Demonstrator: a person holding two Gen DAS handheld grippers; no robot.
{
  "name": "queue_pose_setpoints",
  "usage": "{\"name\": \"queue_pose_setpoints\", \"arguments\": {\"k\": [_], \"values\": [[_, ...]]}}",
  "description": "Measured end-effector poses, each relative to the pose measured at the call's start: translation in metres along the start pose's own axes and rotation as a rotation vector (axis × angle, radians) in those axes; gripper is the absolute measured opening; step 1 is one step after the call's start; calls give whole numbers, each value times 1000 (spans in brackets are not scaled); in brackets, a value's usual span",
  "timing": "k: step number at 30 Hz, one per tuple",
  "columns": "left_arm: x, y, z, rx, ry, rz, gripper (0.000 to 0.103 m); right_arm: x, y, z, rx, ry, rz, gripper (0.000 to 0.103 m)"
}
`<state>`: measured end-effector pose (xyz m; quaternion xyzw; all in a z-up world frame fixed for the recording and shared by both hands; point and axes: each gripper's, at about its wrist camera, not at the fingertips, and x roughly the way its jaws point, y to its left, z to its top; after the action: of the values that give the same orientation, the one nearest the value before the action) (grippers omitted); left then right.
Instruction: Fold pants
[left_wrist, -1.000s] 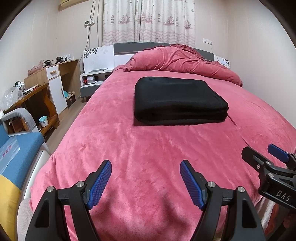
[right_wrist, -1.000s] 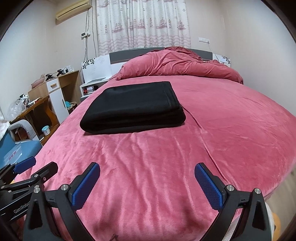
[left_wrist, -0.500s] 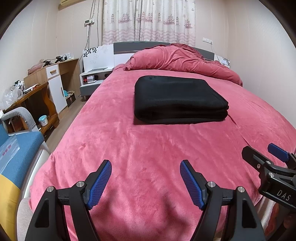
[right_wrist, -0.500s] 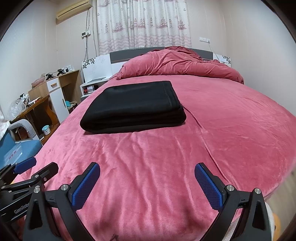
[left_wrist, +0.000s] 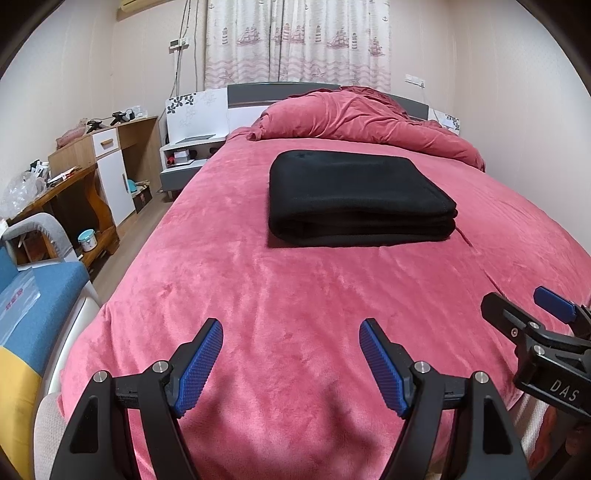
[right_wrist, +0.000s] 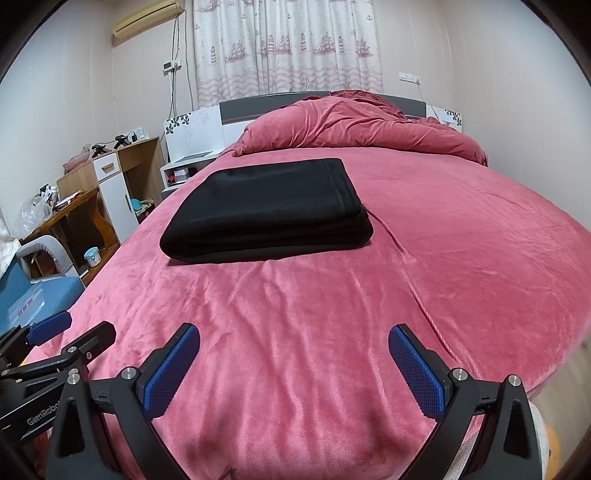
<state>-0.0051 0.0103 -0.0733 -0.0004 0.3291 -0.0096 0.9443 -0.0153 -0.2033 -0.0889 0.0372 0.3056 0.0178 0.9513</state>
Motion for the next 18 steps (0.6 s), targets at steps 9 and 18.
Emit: {"name": "queue_pose_setpoints", "arguments": {"k": [9, 18], "values": [[-1, -1, -1, -1, 1, 0, 78, 3, 0, -2, 3, 7, -1, 103], [2, 4, 0, -19, 19, -22, 78, 5, 1, -3, 7, 17, -4, 103]]}}
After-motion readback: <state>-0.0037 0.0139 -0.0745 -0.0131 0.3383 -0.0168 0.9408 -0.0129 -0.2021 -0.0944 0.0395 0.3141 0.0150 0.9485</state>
